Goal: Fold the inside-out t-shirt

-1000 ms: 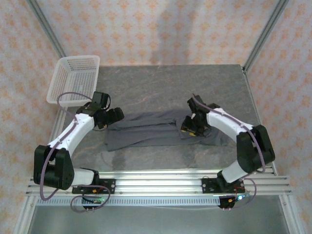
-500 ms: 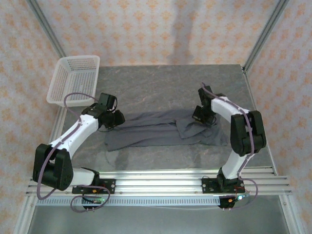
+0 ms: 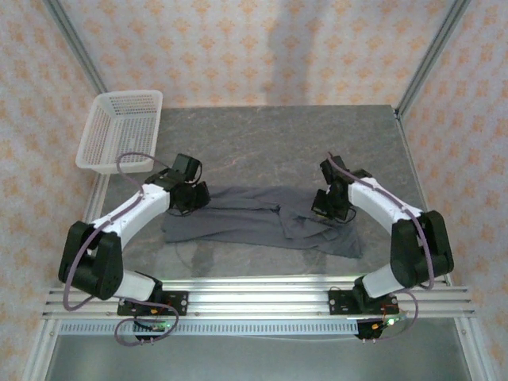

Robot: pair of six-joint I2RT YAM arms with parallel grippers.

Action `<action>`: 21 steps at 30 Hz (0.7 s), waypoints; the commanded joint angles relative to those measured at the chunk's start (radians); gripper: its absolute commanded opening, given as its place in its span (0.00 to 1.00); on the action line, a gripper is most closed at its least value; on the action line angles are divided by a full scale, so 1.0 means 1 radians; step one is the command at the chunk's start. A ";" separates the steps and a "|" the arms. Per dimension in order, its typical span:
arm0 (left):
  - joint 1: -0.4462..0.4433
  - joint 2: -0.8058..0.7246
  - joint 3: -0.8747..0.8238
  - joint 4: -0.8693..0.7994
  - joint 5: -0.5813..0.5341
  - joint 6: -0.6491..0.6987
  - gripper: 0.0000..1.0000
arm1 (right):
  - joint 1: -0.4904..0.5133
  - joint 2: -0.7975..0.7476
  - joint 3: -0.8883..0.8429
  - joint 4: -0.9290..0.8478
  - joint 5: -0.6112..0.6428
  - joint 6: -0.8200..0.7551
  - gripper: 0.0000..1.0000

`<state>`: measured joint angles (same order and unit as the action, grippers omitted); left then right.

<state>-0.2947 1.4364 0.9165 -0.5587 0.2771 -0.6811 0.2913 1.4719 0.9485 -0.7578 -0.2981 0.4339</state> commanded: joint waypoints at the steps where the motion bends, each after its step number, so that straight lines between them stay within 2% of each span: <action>1: -0.018 0.082 0.030 -0.006 -0.044 -0.074 0.00 | -0.024 0.032 0.033 -0.023 0.080 0.005 0.00; 4: -0.029 0.128 0.053 0.007 -0.109 -0.104 0.00 | -0.026 0.104 0.041 -0.005 0.114 -0.013 0.00; 8: -0.044 0.203 0.098 0.075 -0.107 -0.132 0.00 | -0.027 0.169 0.030 0.029 0.070 -0.012 0.00; 14: -0.058 0.405 0.140 0.224 -0.127 -0.212 0.00 | -0.026 0.212 0.013 0.062 0.055 0.058 0.00; 21: -0.076 0.731 0.443 0.339 -0.119 -0.234 0.00 | -0.015 0.244 -0.024 0.187 0.010 0.273 0.00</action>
<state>-0.3557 2.0148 1.2968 -0.2588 0.1894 -0.8825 0.2657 1.6752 0.9699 -0.6640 -0.2729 0.5816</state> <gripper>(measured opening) 0.042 0.042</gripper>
